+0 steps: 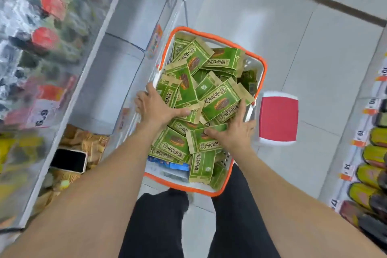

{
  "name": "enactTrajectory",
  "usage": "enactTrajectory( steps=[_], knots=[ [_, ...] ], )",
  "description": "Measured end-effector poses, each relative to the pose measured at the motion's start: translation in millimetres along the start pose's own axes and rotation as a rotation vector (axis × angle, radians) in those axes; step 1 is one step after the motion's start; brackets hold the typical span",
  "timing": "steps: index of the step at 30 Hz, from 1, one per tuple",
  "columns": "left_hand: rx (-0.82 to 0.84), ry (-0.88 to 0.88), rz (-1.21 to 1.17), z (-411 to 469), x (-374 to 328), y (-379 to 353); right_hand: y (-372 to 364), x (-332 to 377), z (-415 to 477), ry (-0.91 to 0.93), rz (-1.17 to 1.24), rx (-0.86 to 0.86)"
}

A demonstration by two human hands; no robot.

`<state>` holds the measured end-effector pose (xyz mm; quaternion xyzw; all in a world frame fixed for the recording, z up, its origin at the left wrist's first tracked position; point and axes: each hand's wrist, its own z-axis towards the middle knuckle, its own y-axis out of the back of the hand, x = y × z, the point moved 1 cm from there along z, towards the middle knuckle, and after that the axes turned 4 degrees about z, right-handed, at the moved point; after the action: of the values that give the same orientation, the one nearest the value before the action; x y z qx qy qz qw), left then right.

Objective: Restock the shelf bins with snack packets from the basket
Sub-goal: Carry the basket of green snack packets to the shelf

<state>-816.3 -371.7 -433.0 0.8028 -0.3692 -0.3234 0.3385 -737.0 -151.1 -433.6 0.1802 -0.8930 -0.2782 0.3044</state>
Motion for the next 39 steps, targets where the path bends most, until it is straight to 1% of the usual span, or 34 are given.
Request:
enactTrajectory(
  steps=[6,8,13,15,18,20,22,24,25,27,28,29,31,33,35,37,39],
  knots=[
    [0.092,-0.022,0.064,116,-5,-94,-45,-31,122,-0.009,0.017,-0.015],
    [0.106,-0.023,0.075,151,-4,-126,-68,-46,162,0.004,0.016,-0.008],
    [0.117,-0.061,0.104,226,-4,-199,-119,-82,248,-0.039,0.027,0.028],
    [0.113,-0.081,0.120,253,-1,-221,-135,-91,274,-0.039,0.027,0.043],
    [0.090,-0.092,0.135,282,2,-244,-158,-98,298,-0.079,0.034,0.016],
    [0.067,-0.098,0.140,296,4,-252,-169,-99,305,-0.090,0.016,-0.001],
    [0.047,-0.111,0.148,304,7,-255,-172,-100,310,-0.081,-0.006,0.021],
    [0.072,-0.121,0.194,303,4,-252,-168,-99,313,-0.094,-0.076,0.094],
    [0.097,-0.123,0.225,299,0,-250,-164,-95,312,-0.122,-0.157,0.151],
    [0.147,-0.158,0.298,285,-14,-239,-154,-76,305,-0.178,-0.402,0.265],
    [0.178,-0.194,0.356,276,-24,-230,-146,-61,299,-0.164,-0.525,0.296],
    [0.212,-0.231,0.422,264,-36,-219,-136,-42,292,-0.116,-0.605,0.314],
    [0.285,-0.292,0.482,241,-62,-189,-108,0,272,0.002,-0.631,0.383],
    [0.373,-0.326,0.450,218,-88,-152,-75,42,251,0.139,-0.599,0.452],
    [0.431,-0.328,0.384,194,-115,-107,-31,81,228,0.252,-0.613,0.479],
    [0.421,-0.313,0.322,168,-140,-55,15,115,205,0.354,-0.682,0.488],
    [0.364,-0.298,0.267,141,-161,0,61,145,179,0.386,-0.737,0.482]
  ],
)
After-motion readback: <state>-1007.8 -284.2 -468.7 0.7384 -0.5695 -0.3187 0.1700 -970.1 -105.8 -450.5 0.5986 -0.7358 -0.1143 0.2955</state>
